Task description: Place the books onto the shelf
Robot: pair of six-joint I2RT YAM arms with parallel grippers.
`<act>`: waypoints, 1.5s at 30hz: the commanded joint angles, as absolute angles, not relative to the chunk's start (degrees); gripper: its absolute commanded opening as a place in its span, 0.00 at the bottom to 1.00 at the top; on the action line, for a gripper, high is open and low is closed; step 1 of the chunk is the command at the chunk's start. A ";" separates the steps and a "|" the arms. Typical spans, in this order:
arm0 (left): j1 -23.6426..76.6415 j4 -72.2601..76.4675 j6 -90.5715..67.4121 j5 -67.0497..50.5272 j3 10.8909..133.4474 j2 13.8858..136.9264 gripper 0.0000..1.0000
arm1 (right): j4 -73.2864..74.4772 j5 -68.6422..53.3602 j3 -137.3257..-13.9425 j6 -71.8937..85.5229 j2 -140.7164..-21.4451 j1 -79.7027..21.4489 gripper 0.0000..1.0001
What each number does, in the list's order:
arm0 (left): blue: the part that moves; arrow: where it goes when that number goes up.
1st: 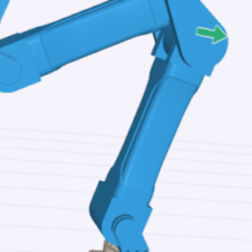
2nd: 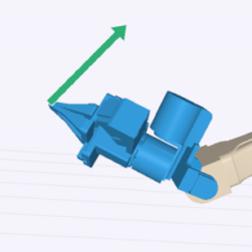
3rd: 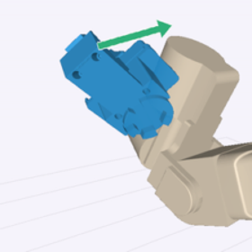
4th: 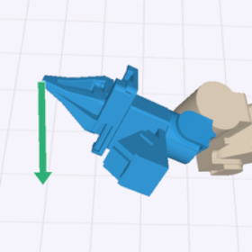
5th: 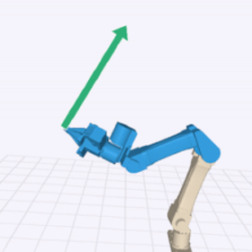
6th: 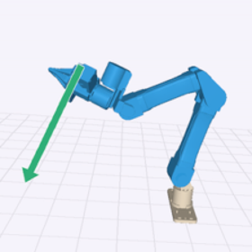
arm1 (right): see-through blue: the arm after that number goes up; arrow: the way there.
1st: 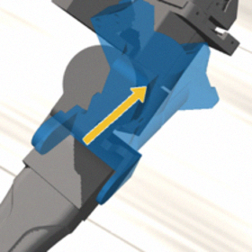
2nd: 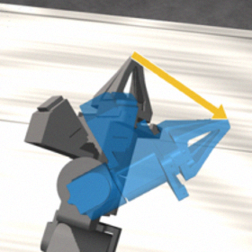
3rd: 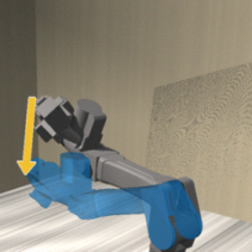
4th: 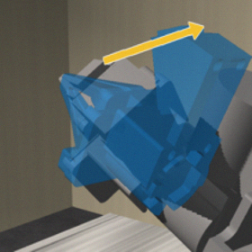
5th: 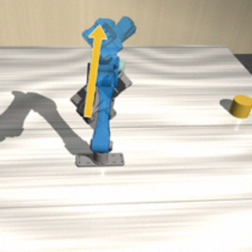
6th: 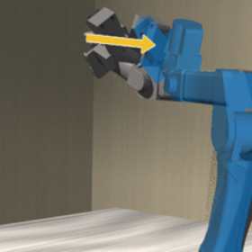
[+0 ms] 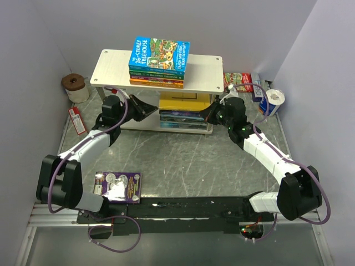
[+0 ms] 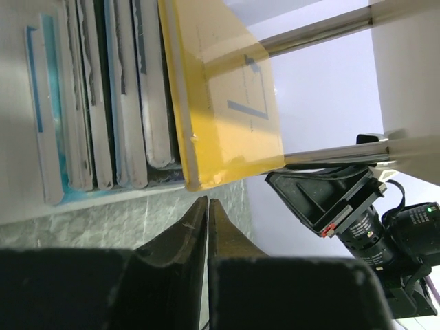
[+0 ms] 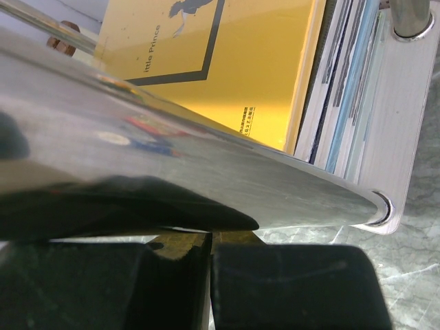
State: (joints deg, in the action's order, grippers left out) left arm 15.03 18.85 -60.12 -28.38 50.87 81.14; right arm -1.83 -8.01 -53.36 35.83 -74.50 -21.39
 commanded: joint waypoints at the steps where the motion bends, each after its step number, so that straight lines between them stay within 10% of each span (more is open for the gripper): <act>1: 15.29 25.05 -61.08 -32.16 51.59 82.52 0.10 | -3.52 -7.47 -57.04 34.80 -74.97 -21.80 0.00; 45: 16.70 24.53 -58.81 -32.08 51.33 77.28 0.11 | -2.11 -9.31 -57.57 33.31 -73.66 -21.88 0.00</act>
